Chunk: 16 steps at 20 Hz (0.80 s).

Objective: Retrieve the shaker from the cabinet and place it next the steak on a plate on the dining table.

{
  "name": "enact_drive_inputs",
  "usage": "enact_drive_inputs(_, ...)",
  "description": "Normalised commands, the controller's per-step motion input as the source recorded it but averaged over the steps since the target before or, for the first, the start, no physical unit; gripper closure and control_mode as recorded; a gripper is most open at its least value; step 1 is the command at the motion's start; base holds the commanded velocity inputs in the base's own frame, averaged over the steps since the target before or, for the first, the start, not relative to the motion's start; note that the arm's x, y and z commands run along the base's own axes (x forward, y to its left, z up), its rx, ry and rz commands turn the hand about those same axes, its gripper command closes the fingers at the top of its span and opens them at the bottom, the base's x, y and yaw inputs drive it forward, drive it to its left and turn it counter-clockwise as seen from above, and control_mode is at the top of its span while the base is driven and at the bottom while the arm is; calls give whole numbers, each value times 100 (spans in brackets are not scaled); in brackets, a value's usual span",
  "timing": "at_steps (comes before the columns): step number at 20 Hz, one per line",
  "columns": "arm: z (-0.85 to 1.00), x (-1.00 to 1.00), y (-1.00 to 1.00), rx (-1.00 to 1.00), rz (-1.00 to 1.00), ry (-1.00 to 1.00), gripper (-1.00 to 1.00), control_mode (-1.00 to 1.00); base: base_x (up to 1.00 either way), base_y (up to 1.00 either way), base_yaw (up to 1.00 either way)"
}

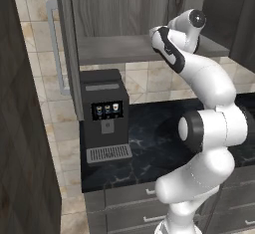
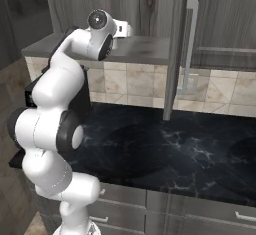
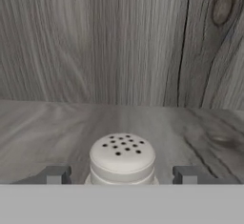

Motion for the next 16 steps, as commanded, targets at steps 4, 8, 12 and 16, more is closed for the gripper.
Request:
enact_drive_inputs(4, -1, 8, 0, 0, 0, 0, 100, -100, 0, 0, 0)
enact_drive_inputs(8, 0, 0, 0, 1, 0, 0, 100, -100, 0, 0, 0)
enact_drive_inputs(12, 1, -31, -1, 2, 0, -3, 100, -100, 0, 0, 0)
enact_drive_inputs(16, 19, -96, -1, 0, 2, -16, 100, -100, 0, 0, 0)
